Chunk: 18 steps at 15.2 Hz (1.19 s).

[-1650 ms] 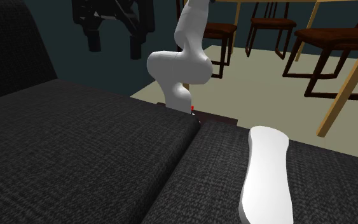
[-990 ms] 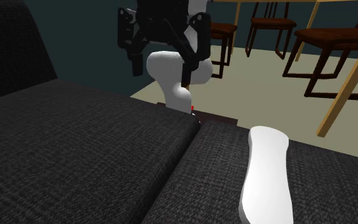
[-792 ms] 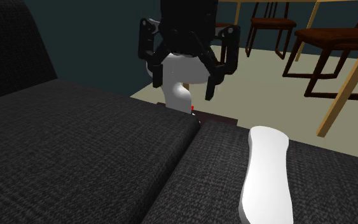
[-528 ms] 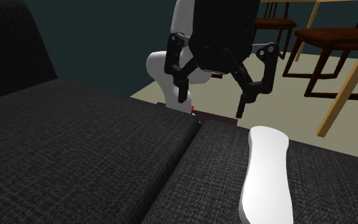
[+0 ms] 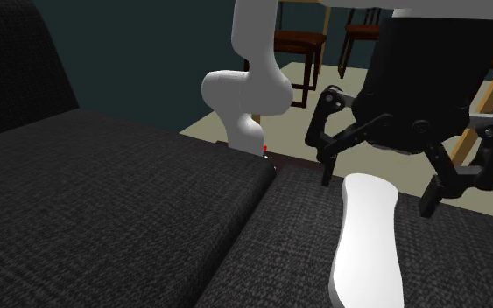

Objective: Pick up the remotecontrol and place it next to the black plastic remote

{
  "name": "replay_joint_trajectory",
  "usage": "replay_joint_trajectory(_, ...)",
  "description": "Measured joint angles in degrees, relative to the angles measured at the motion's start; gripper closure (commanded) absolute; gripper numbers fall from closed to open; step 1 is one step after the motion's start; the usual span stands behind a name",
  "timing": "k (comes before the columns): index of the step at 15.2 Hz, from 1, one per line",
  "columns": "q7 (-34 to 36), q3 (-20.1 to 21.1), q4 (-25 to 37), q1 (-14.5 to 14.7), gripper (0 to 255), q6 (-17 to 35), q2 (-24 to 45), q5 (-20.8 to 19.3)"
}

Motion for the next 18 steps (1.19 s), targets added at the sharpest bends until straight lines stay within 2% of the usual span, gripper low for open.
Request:
replay_joint_trajectory(8, 1.3, 1.7, -3.6, -0.1, 0, 5.9, 2.4, -0.3)
replay_joint_trajectory(14, 1.4, 1.8, -3.9, -0.1, 0, 6.3, 2.6, -0.3)
replay_joint_trajectory(15, 1.4, 1.8, -3.9, -0.1, 255, 6.3, 2.6, -0.3)
replay_joint_trajectory(18, 1.4, 1.8, -3.9, -0.1, 255, 6.3, 2.6, -0.3)
